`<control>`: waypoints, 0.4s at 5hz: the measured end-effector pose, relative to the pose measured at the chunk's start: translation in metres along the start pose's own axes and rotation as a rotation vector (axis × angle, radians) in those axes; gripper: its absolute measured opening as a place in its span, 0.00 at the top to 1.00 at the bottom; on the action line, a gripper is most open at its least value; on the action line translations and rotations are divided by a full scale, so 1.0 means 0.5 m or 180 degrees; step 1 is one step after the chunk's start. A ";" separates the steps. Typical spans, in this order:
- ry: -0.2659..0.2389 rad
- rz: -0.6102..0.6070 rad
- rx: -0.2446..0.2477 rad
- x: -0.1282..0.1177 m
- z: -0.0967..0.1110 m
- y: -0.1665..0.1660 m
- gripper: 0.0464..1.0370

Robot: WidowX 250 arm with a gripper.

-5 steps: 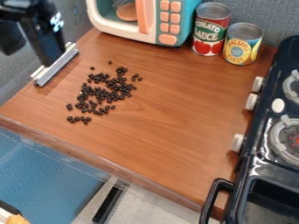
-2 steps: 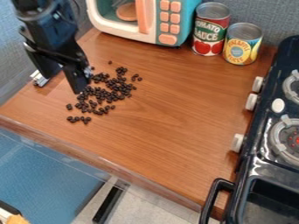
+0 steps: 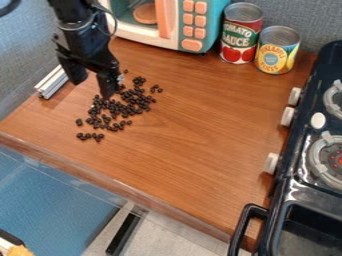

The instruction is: Sweep into pile

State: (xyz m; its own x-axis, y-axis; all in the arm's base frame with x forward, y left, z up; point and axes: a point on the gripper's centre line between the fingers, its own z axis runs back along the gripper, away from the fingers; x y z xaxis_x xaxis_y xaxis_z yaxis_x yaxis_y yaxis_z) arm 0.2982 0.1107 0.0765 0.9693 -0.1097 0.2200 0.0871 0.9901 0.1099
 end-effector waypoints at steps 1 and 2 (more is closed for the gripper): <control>0.0066 0.0155 0.0032 0.032 -0.021 0.058 0.04; 0.0074 0.0259 -0.0002 0.055 -0.037 0.097 0.04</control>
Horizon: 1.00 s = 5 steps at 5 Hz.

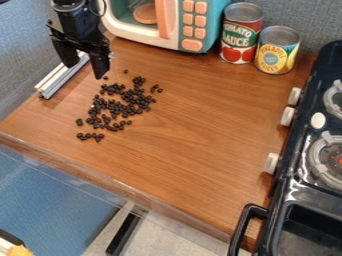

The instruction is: Sweep into pile

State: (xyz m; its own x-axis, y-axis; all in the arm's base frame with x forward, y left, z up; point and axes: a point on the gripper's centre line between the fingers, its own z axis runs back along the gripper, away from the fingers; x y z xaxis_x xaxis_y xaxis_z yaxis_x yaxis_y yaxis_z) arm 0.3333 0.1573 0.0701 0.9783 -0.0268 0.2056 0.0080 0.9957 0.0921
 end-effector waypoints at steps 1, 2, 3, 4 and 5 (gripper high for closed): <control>0.0081 0.0103 -0.0009 0.010 -0.012 0.053 0.04; 0.0086 0.0166 0.0023 0.010 -0.034 0.080 0.04; 0.0076 0.0157 0.0074 0.009 -0.045 0.090 0.04; 0.0094 0.0172 0.0115 0.010 -0.055 0.096 0.04; 0.0087 0.0180 0.0164 0.012 -0.062 0.101 0.04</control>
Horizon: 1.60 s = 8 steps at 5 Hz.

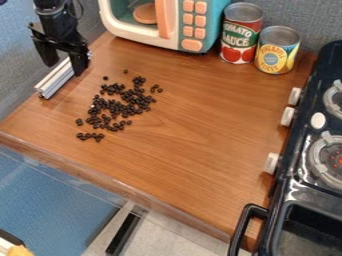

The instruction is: Sweep into pile

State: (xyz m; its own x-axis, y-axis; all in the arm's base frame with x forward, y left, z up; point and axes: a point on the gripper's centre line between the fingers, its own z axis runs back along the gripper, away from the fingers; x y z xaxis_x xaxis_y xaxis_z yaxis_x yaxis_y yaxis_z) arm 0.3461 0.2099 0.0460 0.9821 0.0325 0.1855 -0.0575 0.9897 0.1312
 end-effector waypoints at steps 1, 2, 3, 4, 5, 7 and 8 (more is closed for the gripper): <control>-0.0005 0.0011 0.0044 0.006 -0.012 0.008 0.04; 0.0042 0.0028 0.0088 0.009 -0.028 0.015 0.04; 0.0087 0.0030 0.0128 0.006 -0.046 0.021 0.04; 0.0057 0.0060 0.0159 0.009 -0.050 0.024 0.07; 0.0014 0.0158 0.0190 0.007 -0.057 0.023 0.36; -0.0008 0.0231 0.0224 -0.005 -0.063 0.031 0.66; 0.0018 0.0228 0.0224 -0.016 -0.066 0.026 0.66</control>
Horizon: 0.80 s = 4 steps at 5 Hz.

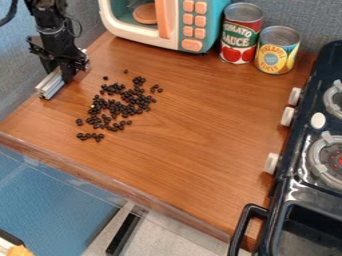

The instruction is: Sweep into pile

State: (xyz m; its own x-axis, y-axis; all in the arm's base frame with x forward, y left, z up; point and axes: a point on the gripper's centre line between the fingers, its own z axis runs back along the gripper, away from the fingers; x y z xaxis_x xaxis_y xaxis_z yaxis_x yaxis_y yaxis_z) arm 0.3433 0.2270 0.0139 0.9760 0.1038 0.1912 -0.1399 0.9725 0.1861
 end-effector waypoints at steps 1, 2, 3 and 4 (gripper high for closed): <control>0.0012 0.0015 0.0006 -0.014 0.004 -0.005 0.66; 0.0003 -0.0002 0.0004 -0.022 0.005 -0.014 0.66; 0.0025 -0.0004 -0.0003 -0.033 0.011 -0.029 0.66; 0.0016 -0.0004 0.0000 -0.037 0.013 -0.048 0.66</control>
State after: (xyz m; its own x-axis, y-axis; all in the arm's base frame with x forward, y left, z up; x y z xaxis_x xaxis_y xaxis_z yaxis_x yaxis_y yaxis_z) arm 0.3275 0.2003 0.0119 0.9770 0.1037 0.1862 -0.1387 0.9726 0.1864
